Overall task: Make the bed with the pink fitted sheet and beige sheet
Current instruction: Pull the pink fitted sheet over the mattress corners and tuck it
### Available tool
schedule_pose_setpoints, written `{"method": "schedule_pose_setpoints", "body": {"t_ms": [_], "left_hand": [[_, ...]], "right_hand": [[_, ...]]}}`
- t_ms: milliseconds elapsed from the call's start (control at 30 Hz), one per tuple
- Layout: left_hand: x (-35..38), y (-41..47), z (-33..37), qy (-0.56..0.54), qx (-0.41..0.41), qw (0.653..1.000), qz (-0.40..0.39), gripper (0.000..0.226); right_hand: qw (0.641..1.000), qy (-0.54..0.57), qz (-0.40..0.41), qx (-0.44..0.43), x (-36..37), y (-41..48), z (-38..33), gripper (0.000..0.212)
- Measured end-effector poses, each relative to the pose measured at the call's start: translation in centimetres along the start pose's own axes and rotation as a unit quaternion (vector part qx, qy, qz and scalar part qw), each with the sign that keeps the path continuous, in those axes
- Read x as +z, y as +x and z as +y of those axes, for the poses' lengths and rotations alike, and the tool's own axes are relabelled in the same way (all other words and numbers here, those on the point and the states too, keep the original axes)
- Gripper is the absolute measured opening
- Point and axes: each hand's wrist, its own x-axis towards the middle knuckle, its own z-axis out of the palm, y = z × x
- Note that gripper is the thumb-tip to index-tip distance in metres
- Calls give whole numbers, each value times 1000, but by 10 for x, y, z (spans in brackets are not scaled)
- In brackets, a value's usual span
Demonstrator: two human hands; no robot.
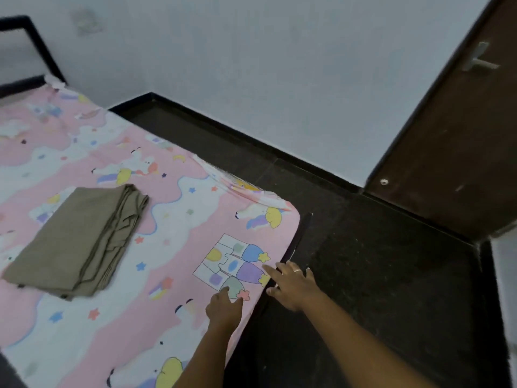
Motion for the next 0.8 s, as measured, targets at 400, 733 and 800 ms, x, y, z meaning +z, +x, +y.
{"method": "schedule_pose_setpoints", "body": {"t_ms": [400,733,800], "left_hand": [[31,95,-7,-99,-148,980,93,50],[85,216,37,-97,-215,967,102,54],[94,243,51,-73,-218,967,107,59]], "right_hand": [[971,-94,-73,-207,14,147,-12,57],[931,-186,-145,-279,34,306,44,57],[931,-188,-141,-280,39,337,57,56]]}}
